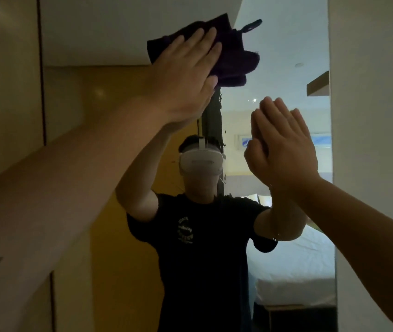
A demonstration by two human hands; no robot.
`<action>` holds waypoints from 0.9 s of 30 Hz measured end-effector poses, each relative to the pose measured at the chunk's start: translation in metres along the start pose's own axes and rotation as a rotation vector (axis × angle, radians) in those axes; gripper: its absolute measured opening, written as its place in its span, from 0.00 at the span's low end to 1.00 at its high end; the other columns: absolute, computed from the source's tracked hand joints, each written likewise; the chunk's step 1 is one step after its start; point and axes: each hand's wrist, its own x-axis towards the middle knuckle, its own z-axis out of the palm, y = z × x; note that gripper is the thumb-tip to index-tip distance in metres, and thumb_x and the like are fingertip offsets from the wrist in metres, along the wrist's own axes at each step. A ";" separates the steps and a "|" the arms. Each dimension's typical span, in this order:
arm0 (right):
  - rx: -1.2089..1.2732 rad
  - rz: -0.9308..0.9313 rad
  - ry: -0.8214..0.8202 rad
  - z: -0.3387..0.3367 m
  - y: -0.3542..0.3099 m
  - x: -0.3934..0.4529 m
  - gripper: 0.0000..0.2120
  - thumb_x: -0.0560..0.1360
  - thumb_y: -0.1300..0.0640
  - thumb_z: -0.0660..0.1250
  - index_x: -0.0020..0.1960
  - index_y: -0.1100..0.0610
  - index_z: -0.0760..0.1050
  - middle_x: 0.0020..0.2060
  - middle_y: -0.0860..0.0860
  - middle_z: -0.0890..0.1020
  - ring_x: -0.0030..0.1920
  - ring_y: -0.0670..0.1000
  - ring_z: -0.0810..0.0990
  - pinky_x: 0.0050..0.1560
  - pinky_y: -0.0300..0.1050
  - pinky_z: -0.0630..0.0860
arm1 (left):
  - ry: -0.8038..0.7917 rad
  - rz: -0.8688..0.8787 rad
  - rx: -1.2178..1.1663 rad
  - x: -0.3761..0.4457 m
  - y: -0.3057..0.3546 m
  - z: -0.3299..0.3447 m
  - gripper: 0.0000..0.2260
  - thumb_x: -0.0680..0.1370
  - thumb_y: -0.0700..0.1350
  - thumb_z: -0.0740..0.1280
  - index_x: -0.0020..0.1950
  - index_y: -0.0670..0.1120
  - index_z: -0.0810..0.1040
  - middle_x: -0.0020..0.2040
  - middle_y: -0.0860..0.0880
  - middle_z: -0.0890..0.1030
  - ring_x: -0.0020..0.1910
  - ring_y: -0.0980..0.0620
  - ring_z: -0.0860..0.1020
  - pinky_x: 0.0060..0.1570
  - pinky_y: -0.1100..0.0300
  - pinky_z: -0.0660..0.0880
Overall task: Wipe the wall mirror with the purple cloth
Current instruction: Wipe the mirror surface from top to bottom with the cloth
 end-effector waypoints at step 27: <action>-0.096 0.048 -0.136 -0.021 0.025 -0.052 0.26 0.83 0.49 0.47 0.77 0.60 0.63 0.78 0.59 0.61 0.79 0.60 0.54 0.77 0.64 0.55 | 0.196 0.011 -0.337 -0.168 0.125 0.001 0.13 0.83 0.39 0.59 0.64 0.41 0.78 0.62 0.42 0.81 0.59 0.44 0.79 0.56 0.49 0.75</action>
